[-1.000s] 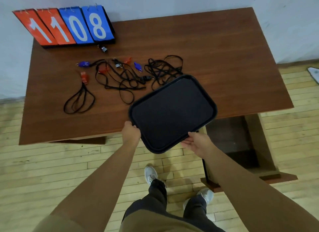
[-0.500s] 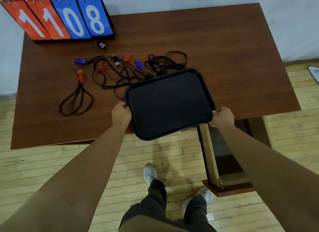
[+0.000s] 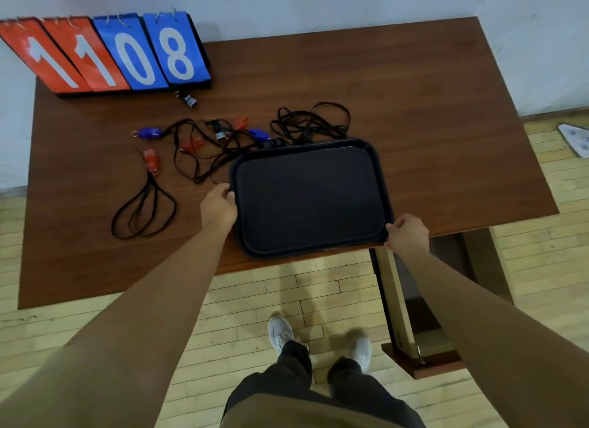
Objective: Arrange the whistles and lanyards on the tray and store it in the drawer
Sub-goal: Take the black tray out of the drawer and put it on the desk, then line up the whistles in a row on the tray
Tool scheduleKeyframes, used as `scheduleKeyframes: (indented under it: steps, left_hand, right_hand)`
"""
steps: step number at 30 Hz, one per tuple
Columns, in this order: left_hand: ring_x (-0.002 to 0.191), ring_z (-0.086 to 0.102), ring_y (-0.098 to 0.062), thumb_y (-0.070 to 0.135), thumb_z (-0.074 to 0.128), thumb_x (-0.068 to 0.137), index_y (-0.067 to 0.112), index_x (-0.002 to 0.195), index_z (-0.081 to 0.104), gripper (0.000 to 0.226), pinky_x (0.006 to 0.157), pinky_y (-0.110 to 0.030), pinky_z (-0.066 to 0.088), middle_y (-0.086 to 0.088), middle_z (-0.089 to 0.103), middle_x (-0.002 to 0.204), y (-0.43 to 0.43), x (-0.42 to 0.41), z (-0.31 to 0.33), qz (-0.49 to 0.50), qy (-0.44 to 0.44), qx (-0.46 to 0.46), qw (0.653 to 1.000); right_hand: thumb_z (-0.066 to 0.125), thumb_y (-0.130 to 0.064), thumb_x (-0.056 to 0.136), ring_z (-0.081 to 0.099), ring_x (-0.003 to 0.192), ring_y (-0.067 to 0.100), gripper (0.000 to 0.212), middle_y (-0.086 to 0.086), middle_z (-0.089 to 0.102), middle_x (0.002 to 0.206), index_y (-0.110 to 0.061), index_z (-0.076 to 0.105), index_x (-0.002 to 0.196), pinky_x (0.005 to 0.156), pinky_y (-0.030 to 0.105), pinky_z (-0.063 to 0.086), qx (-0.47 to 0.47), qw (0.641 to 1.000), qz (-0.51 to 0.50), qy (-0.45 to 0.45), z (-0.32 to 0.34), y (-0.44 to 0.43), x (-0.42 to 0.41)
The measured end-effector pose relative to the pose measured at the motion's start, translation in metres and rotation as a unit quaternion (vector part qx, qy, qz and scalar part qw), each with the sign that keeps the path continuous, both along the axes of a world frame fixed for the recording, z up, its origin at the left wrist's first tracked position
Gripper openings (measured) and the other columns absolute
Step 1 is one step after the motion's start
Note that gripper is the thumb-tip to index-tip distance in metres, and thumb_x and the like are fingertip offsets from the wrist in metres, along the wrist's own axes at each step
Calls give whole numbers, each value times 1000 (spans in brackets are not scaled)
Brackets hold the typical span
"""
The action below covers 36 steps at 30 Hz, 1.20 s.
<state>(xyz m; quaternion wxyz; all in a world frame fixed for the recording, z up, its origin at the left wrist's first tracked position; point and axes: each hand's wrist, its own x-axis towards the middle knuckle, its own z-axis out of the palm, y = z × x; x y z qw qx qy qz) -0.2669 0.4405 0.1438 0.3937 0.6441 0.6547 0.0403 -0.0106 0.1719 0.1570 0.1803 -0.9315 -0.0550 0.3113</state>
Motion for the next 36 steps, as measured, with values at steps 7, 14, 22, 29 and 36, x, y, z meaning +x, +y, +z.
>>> scheduleKeyframes:
  steps: [7, 14, 22, 29, 36]
  left_hand:
    - [99, 56, -22, 25, 49, 98, 13, 122, 62, 29, 79, -31, 39, -9, 62, 125, 20, -1, 26, -5, 64, -14, 998]
    - [98, 61, -25, 24, 49, 98, 14, 116, 62, 23, 79, -32, 45, -8, 65, 114, 37, -16, 76, 41, 38, 6, 998]
    - [82, 52, -15, 22, 50, 99, 15, 112, 62, 19, 71, -28, 40, 1, 57, 103, 63, -47, 95, 110, 65, 55, 990]
    - [97, 56, -21, 16, 55, 92, 17, 103, 63, 13, 81, -31, 43, -8, 60, 115, 117, -55, 62, 99, 67, 59, 991]
    - [112, 54, -35, 27, 60, 93, 8, 125, 51, 38, 92, -43, 47, -15, 45, 129, 160, -56, 19, 97, 96, 45, 990]
  right_hand:
    - [51, -33, 100, 56, 103, 34, 40, 15, 43, 131, -5, 44, 128, 86, 48, 53, 7, 986, 151, -62, 39, 45, 22]
    - [50, -32, 101, 59, 95, 32, 40, 14, 41, 135, -6, 46, 132, 78, 41, 54, 90, 942, 319, -58, 68, 161, 29]
    - [54, -24, 98, 56, 105, 31, 31, 15, 49, 125, -4, 54, 121, 89, 40, 48, 131, 887, 440, -44, 71, 261, -5]
    - [55, -20, 96, 57, 107, 36, 32, 18, 49, 128, -2, 54, 123, 95, 44, 49, 112, 877, 464, -48, 33, 308, -24]
    - [60, -25, 97, 52, 116, 37, 32, 15, 50, 125, -6, 57, 123, 98, 49, 48, 57, 877, 474, -59, -4, 329, -38]
